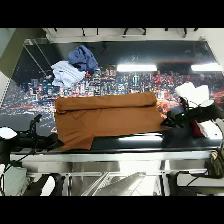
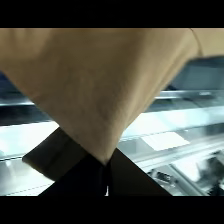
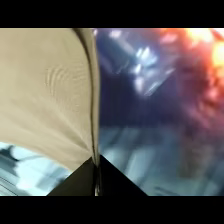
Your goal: Fold the shirts.
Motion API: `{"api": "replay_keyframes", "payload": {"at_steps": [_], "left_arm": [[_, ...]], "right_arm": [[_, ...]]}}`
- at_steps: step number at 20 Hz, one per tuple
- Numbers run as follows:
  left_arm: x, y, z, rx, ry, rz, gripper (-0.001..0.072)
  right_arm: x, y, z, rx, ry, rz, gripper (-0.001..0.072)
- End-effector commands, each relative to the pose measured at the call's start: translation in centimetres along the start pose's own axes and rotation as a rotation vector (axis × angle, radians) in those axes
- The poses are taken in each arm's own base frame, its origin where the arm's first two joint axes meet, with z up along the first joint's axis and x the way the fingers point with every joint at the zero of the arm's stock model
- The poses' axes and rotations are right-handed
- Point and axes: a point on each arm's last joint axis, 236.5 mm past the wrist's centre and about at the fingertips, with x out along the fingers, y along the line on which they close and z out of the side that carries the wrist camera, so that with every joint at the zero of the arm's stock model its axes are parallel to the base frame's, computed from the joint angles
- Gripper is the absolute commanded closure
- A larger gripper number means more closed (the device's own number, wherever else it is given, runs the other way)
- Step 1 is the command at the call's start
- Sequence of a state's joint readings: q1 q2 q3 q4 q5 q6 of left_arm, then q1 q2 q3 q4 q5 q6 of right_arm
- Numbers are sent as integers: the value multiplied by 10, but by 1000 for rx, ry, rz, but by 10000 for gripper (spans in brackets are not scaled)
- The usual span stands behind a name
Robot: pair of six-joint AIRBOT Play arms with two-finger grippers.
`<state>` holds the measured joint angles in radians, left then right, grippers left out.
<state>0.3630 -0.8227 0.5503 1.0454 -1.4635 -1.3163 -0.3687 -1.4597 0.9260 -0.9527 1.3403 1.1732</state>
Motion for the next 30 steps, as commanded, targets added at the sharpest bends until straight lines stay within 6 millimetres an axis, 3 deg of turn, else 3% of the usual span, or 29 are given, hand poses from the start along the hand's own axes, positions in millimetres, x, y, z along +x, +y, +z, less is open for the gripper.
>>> {"api": "replay_keyframes", "payload": {"at_steps": [1, 3, 5, 7, 9, 12, 14, 17, 20, 25, 30], "left_arm": [[-8, 7, -14, 15, -30, 66, 694], [-3, 6, -33, -3, -24, 62, 694], [-5, 2, -49, -8, -18, 61, 694], [-14, -5, -41, -17, -89, 61, 694], [-27, -6, -15, -8, -177, 76, 695], [-42, -9, 41, -15, -230, 58, 694], [-44, -28, 87, 30, -219, -30, 694], [-27, -48, 148, 116, -129, -52, 694], [-2, -52, 198, 194, -45, 19, 694], [12, -27, 236, 255, -4, 213, 694], [37, -13, 237, 230, 69, 213, 694]], "right_arm": [[-47, -18, -30, -38, -16, -236, 676], [-67, -7, -49, -26, -61, -274, 677], [-74, 4, -63, -17, -116, -280, 676], [-75, 11, -73, -31, -145, -285, 676], [-76, 14, -70, -46, -169, -290, 676], [-74, 11, -45, -48, -239, -289, 676], [-68, 11, -26, -30, -271, -257, 677], [-61, 14, 12, 2, -309, -199, 676], [-55, 17, 55, 5, -320, -171, 676], [-23, 24, 100, -39, -246, -170, 676], [-1, 3, 119, -2, -236, -179, 676]]}}
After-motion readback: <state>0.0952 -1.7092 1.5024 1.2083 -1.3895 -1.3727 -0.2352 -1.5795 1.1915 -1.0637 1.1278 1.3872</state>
